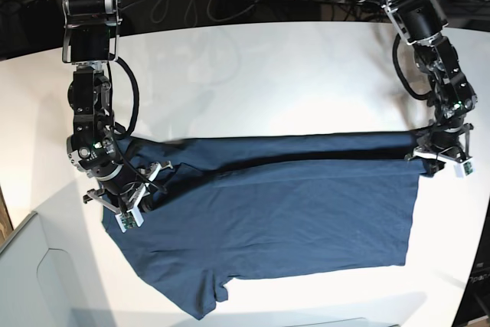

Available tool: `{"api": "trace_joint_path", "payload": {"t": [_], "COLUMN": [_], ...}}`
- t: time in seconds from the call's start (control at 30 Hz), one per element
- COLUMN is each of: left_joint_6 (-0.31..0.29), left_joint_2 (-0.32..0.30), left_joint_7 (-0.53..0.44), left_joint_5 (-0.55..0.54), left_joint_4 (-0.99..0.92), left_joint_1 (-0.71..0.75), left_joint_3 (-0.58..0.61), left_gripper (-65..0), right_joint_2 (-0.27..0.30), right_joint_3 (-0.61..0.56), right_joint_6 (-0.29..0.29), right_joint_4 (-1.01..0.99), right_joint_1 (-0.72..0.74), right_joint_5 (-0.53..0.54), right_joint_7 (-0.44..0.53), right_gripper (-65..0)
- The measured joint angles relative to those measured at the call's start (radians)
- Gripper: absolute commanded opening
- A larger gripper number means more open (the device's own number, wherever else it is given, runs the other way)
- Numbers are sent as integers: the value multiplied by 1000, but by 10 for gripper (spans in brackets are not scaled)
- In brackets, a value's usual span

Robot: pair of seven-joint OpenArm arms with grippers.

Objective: Fold the T-shirt properly
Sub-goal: 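Lift the shoulder edge with both grippers and fold it toward the hem, then open both grippers and release the folded shoulder edge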

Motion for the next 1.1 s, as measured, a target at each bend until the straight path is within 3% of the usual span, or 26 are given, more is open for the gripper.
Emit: {"api": "trace_joint_path", "payload": {"t": [0.13, 0.23, 0.43, 0.67, 0.93, 1.1], "left_joint_6": [-4, -4, -3, -2, 0, 0], "left_joint_2": [-1, 0, 0, 22, 40, 38], "left_joint_7": [1, 3, -21, -14, -96, -95], "left_joint_5": [1, 2, -13, -11, -9, -13], "left_joint_4": [4, 23, 130, 31, -70, -81], "left_joint_1": [1, 4, 87, 119, 119, 114], "left_joint_3": [0, -1, -10, -11, -6, -8], "left_gripper": [-323, -301, -301, -301, -301, -303], "right_joint_2": [19, 28, 34, 30, 24, 25], "right_joint_3": [1, 7, 98, 158, 206, 288], "right_joint_6": [0, 0, 1, 1, 1, 1], "right_joint_4": [0, 15, 150, 239, 301, 298], "right_joint_1": [-3, -21, -102, -241, -294, -304], "right_joint_5": [0, -2, -1, 0, 2, 1], "right_joint_7": [-2, -3, -9, -33, -29, -29], "right_gripper": [-318, -220, -217, -216, -216, -214]}}
